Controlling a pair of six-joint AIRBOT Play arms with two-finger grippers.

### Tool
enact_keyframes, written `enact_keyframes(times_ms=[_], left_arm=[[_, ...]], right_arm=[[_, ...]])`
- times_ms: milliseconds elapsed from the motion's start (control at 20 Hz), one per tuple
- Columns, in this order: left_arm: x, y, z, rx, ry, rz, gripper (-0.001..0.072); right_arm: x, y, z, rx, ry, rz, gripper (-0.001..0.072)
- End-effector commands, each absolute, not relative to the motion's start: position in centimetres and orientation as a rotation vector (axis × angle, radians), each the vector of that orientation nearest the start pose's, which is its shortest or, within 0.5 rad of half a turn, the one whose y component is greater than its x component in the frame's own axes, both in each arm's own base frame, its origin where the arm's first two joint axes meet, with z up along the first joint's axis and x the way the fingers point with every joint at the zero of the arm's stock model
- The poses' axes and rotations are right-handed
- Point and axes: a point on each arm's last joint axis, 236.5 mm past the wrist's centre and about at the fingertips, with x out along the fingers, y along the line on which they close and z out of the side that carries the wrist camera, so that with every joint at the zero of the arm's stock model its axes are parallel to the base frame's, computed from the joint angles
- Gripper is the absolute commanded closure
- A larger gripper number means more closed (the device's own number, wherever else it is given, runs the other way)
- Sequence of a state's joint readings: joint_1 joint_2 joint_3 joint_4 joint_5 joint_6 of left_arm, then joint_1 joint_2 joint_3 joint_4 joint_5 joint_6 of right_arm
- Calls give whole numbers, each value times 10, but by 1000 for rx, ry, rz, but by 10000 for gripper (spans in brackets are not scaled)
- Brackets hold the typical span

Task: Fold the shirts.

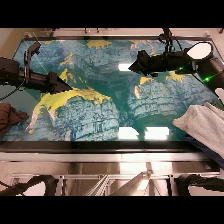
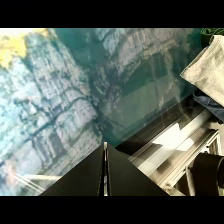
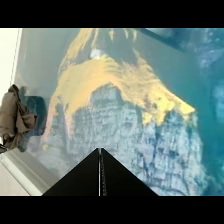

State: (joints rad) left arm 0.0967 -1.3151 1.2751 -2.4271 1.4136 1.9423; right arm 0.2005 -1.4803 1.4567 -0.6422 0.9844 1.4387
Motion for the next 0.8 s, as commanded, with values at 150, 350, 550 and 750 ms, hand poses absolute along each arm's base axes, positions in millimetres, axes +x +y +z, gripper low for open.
enact_keyframes(times_ms=[150,350,550,750], left_arm=[[371,-142,102,-472,1176,-736,694],[371,-142,102,-472,1176,-736,694],[363,-139,101,-476,1205,-751,695],[359,-123,101,-502,1227,-736,696]], right_arm=[[456,254,130,650,972,680,695],[456,254,130,651,972,680,695],[456,254,130,650,972,680,695],[456,254,131,651,972,680,695]])
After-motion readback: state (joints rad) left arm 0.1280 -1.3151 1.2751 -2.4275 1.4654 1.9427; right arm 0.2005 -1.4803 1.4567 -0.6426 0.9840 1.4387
